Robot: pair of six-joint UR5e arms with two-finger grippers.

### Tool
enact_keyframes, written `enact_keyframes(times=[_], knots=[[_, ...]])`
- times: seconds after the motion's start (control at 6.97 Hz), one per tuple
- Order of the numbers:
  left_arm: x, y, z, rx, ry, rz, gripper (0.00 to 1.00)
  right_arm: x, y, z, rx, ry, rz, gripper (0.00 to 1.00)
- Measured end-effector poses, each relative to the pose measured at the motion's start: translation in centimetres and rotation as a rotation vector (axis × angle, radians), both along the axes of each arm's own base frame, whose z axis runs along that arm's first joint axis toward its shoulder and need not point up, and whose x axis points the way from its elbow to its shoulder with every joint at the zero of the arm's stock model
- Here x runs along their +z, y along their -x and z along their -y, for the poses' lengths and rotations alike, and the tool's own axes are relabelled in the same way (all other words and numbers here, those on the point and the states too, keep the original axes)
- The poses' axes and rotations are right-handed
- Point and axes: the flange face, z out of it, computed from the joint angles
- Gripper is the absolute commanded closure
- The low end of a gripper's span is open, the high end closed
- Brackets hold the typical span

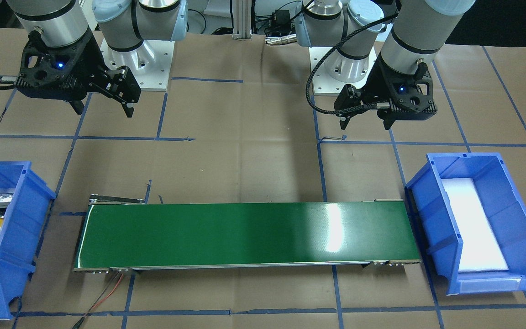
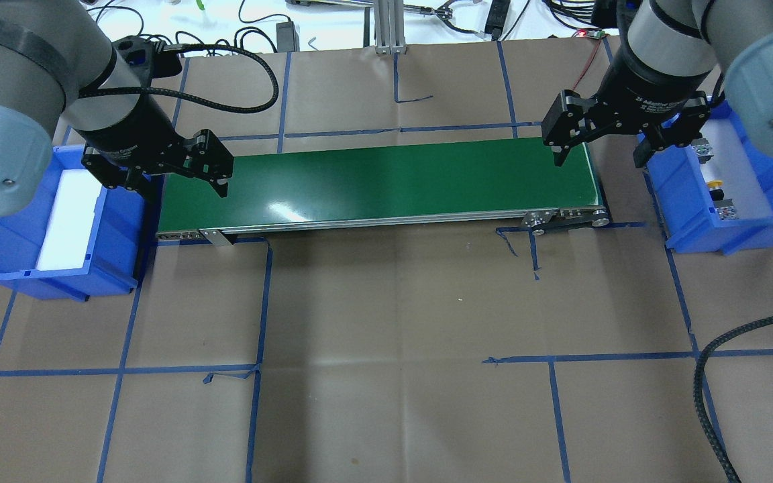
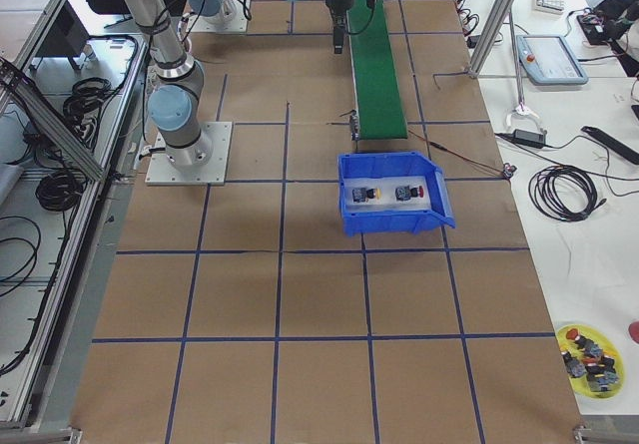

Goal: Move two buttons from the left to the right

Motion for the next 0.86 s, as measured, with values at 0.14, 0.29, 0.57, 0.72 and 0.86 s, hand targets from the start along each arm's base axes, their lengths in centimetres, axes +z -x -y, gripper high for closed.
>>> enact_keyframes(times=[0.14,0.29,0.57,0.72,0.86], knots=[[-0.01,0.00,0.00,0.000,0.000,0.000,0.00,0.06,0.14,-0.01,0.005,0.001,-0.014,0.00],[-0.01,0.00,0.01,0.000,0.000,0.000,0.00,0.06,0.24,0.00,0.010,0.001,-0.024,0.00],[-0.02,0.00,0.02,0.000,-0.001,0.000,0.00,0.09,0.29,0.02,0.014,0.003,-0.029,0.00],[0.00,0.00,0.02,0.000,0.000,0.000,0.00,0.11,0.28,0.04,0.014,0.003,-0.029,0.00],[0.01,0.00,0.04,0.000,0.000,0.000,0.00,0.16,0.28,0.06,0.014,0.005,-0.029,0.00]])
